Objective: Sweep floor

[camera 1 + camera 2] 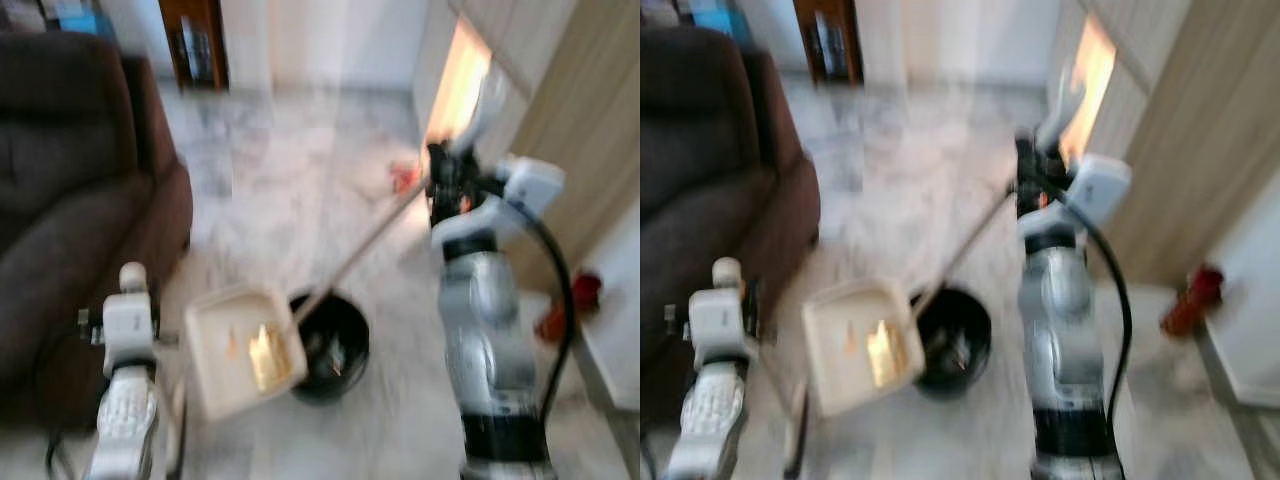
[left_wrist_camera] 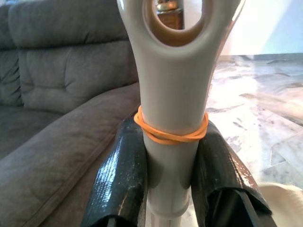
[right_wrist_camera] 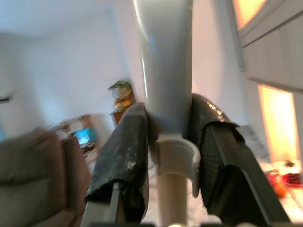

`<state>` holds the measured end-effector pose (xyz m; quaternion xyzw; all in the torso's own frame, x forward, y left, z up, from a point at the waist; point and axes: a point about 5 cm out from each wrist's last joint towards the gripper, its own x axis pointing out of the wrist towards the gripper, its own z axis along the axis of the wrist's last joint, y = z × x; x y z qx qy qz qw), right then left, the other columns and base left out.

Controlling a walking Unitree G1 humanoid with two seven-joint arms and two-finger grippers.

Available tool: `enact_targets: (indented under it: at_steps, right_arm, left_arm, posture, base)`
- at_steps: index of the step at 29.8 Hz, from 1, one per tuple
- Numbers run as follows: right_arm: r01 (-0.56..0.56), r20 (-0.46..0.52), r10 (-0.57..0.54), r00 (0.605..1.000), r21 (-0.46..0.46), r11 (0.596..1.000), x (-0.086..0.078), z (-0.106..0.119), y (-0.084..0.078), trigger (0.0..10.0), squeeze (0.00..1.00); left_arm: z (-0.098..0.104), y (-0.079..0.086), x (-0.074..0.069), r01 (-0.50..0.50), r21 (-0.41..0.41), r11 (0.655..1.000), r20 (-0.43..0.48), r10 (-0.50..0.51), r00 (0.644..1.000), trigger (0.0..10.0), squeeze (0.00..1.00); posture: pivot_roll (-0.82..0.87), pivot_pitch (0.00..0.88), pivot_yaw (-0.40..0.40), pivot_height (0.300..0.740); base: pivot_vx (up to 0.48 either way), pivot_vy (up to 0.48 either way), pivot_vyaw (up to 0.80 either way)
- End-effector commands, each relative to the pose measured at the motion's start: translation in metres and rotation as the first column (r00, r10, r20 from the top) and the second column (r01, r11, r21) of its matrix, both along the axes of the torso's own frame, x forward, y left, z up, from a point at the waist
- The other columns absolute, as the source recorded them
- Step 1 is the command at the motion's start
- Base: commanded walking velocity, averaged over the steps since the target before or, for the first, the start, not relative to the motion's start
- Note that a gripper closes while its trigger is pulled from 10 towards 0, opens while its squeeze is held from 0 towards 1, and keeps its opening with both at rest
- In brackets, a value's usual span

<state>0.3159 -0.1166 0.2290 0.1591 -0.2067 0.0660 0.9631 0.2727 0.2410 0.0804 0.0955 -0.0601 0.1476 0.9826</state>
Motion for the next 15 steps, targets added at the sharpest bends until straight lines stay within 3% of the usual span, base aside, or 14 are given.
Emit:
enact_targets:
  at_steps: [1,15]
  right_arm:
    - [-0.007,0.081,0.005,0.997,0.027,1.0,-0.0038,0.016,-0.0004,10.0,0.0]
    - [-0.019,0.083,0.016,0.996,0.031,0.999,-0.0037,0.0152,0.0006,10.0,0.0]
  left_arm:
    - [0.0092,0.0027,0.0024,-0.006,0.029,1.0,0.039,0.005,0.999,10.0,0.0]
    - [0.0086,0.0025,0.0015,-0.008,0.029,1.0,0.04,0.007,0.999,10.0,0.0]
  posture:
    - [0.15,0.0,-0.025,0.74]
    - [0.15,0.0,-0.03,0.74]
  base:
    - [0.296,0.0,0.0]
    - [0.295,0.0,0.0]
